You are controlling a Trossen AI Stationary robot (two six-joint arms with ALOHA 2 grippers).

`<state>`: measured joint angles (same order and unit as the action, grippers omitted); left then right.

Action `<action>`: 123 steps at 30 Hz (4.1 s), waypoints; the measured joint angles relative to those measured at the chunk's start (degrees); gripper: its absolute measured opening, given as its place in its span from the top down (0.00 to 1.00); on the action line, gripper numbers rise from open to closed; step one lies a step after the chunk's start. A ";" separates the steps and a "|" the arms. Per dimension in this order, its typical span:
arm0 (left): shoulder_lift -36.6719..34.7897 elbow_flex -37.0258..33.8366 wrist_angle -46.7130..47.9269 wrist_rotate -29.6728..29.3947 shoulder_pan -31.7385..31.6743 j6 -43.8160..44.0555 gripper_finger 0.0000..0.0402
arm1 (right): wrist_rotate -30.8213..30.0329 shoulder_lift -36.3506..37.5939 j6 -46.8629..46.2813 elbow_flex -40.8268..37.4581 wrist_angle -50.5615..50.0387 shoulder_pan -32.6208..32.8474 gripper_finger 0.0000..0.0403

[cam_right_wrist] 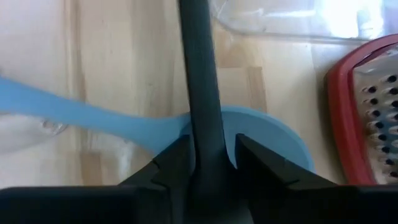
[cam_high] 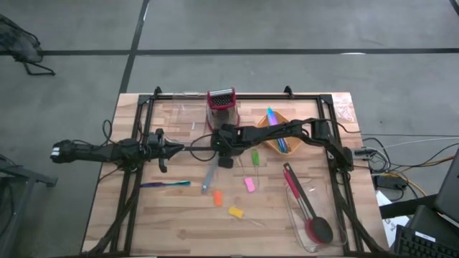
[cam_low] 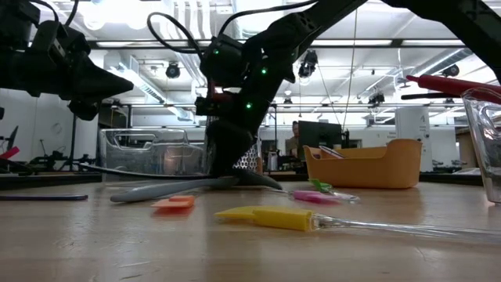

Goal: Pick & Place Kitchen Items
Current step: Put the black serving spoon into the bottom transparent bin

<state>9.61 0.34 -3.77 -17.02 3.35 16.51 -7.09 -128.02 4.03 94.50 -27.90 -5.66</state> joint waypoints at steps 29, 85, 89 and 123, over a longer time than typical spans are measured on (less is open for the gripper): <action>-0.04 0.00 0.02 0.00 -0.02 -0.01 0.95 | -0.18 -0.10 -1.04 10.98 -18.40 4.38 0.97; -0.04 0.00 0.00 0.00 -0.01 0.00 0.95 | -2.72 0.03 1.58 2.06 -8.67 1.73 0.86; -0.04 0.00 0.01 0.00 0.00 -0.01 0.94 | -3.00 0.04 1.04 3.42 -11.06 2.56 0.86; 0.00 0.00 0.04 0.00 -0.01 -0.01 0.94 | -5.45 21.15 -35.92 6.40 -39.07 15.13 0.85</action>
<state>9.61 0.34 -3.73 -17.02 3.34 16.50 -12.54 -106.86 -31.89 100.89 -66.97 9.47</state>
